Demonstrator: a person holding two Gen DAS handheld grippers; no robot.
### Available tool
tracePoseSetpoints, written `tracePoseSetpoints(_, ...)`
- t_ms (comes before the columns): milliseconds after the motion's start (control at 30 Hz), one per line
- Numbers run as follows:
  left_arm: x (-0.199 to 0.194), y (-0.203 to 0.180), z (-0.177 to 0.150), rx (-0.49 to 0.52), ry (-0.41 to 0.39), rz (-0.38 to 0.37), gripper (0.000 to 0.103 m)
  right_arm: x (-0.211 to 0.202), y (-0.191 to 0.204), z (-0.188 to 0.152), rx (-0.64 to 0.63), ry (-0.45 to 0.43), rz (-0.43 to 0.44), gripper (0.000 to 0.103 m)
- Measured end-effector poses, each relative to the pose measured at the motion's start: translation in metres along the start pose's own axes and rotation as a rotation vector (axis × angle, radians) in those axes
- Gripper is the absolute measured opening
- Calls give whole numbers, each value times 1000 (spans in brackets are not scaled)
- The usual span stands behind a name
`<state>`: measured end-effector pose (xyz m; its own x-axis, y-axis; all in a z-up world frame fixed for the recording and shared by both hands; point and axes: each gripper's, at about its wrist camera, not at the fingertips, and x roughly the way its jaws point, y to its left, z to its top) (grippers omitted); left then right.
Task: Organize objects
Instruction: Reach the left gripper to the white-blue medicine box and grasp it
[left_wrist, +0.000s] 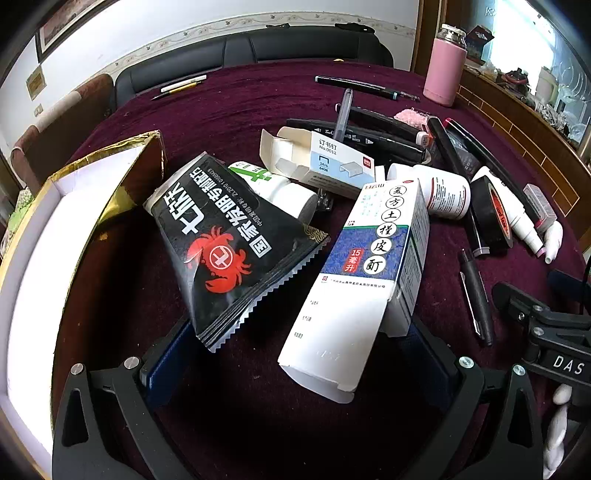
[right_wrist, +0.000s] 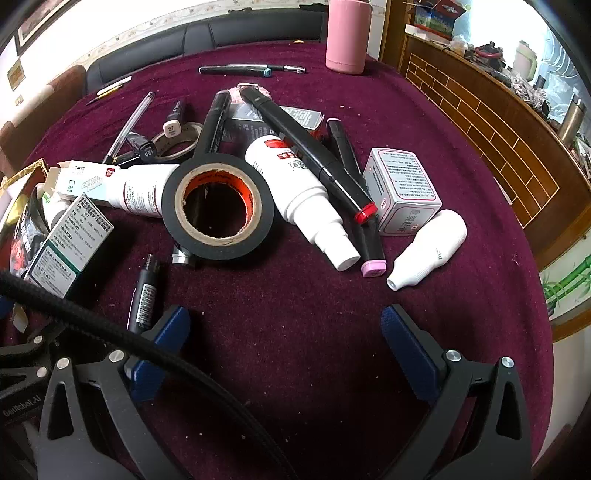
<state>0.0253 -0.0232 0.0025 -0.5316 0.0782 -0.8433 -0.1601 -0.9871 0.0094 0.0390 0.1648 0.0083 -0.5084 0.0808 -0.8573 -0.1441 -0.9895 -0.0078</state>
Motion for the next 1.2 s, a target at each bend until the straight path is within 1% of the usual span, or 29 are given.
tracePoseSetpoints(133,-5,9,-3,20,13,-35,101,-2,-1,-2,2,-11,6,103)
tracePoseSetpoints(167,-10,12,-4,9,20,-52,101,-3,-1,-3,3,-15,5,103)
tracePoseSetpoints(200,-17,15,-4,-2,6,-85,101,-4,0,-5,5,-20,2,103)
tracePoseSetpoints(233,-28,18,-5,-9,-22,-111,101,-6,0,-6,9,-30,-4,102)
tracePoseSetpoints(267,-41,25,-7,-5,-66,-111,101,-9,0,-8,12,-42,-8,98)
tracePoseSetpoints(333,-68,40,-10,6,-158,-117,101,-18,-2,-11,21,-92,-15,96)
tracePoseSetpoints(367,-78,46,-11,6,-188,-118,101,-27,-4,-14,34,-144,-26,96)
tracePoseSetpoints(400,-88,50,-10,2,-217,-112,101,-33,-4,-16,40,-174,-26,96)
tracePoseSetpoints(433,-99,58,-10,1,-247,-110,101,-42,-6,-19,54,-223,-21,96)
tracePoseSetpoints(467,-109,65,-8,7,-276,-121,101,-50,-9,-23,76,-263,-29,96)
tracePoseSetpoints(500,-116,66,-5,16,-300,-136,101,-54,-13,-24,91,-280,-30,96)
tracePoseSetpoints(533,-124,67,-5,39,-339,-172,101,-57,-16,-26,111,-296,-24,96)
tracePoseSetpoints(567,-125,66,-2,51,-357,-198,101,-58,-20,-27,135,-303,-19,96)
tracePoseSetpoints(600,-122,63,0,70,-350,-231,101,-59,-23,-28,156,-305,-15,96)
tracePoseSetpoints(633,-116,59,1,78,-316,-237,101,-58,-25,-25,167,-303,-7,96)
tracePoseSetpoints(667,-105,48,5,91,-256,-238,101,-58,-27,-26,178,-303,4,96)
tracePoseSetpoints(700,-96,37,9,107,-223,-237,101,-58,-27,-25,185,-303,9,96)
tracePoseSetpoints(800,-83,5,13,182,-228,-208,100,-58,-34,-28,211,-310,37,96)
tracePoseSetpoints(900,-70,-22,22,252,-217,-256,97,-57,-43,-25,244,-300,81,96)
tracePoseSetpoints(1000,-63,-40,22,330,-216,-246,94,-55,-53,-26,288,-292,121,96)
tracePoseSetpoints(1033,-59,-46,25,352,-208,-242,87,-54,-56,-26,297,-288,128,96)
tracePoseSetpoints(1067,-53,-52,27,375,-187,-249,82,-53,-58,-26,309,-283,139,96)
tracePoseSetpoints(1100,-49,-54,28,378,-173,-254,74,-52,-60,-25,317,-277,149,96)
tracePoseSetpoints(1167,-39,-58,30,395,-135,-277,68,-50,-63,-25,334,-268,161,96)
tracePoseSetpoints(1200,-36,-59,29,395,-128,-273,65,-49,-63,-25,340,-267,164,96)
